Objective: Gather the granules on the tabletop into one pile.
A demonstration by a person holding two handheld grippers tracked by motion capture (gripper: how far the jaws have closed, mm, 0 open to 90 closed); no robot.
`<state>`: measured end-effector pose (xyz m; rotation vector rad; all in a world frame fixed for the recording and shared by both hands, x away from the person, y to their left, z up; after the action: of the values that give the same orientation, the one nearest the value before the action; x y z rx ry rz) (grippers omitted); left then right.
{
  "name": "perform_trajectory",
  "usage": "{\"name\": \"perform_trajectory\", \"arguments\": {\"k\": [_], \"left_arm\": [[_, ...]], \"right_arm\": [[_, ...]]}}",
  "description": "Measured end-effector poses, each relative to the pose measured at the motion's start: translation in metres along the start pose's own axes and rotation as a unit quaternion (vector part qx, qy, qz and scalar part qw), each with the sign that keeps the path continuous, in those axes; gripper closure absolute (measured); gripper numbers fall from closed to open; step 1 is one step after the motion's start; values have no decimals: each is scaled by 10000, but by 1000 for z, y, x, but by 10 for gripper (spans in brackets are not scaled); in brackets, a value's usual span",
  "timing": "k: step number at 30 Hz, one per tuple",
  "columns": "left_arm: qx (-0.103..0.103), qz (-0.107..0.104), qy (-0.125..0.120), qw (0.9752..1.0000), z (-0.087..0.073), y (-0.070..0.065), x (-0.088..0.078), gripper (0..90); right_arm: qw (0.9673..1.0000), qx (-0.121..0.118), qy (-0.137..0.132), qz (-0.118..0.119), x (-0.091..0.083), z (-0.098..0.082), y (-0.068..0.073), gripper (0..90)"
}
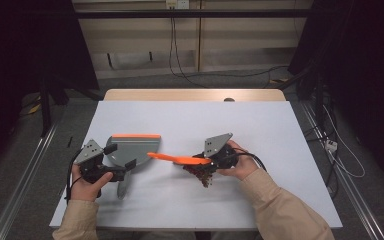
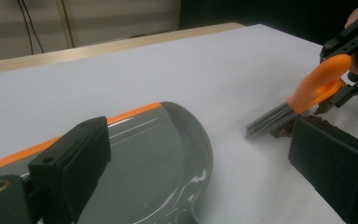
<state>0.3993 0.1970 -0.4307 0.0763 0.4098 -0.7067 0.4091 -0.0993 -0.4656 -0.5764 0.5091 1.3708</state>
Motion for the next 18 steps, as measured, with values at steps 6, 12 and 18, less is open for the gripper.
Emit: {"name": "perform_trajectory", "arguments": {"k": [6,12,18], "left_arm": [[1,-2,-1,10000,0,-1,0,56],[15,-19,8,10000,0,-2,1,56],[29,-12,1,10000,1,-2,1,56]], "right_arm": [[10000,75,-32,-17,-1,0,4,698],[9998,150,-92,-27,-3,0,8,700],[9996,225,-167,-38,-3,1,11,701]]}}
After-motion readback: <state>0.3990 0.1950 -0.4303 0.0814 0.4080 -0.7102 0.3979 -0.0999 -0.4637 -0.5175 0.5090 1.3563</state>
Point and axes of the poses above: each handheld gripper's, and its own axes: x roughly forward along the jaws, z roughly out of its top, y roughly to its left, the point moved 6 cm from there along x, roughly forward along the jaws, and after that the axes turned 5 degrees about z, right-handed, at the moved point
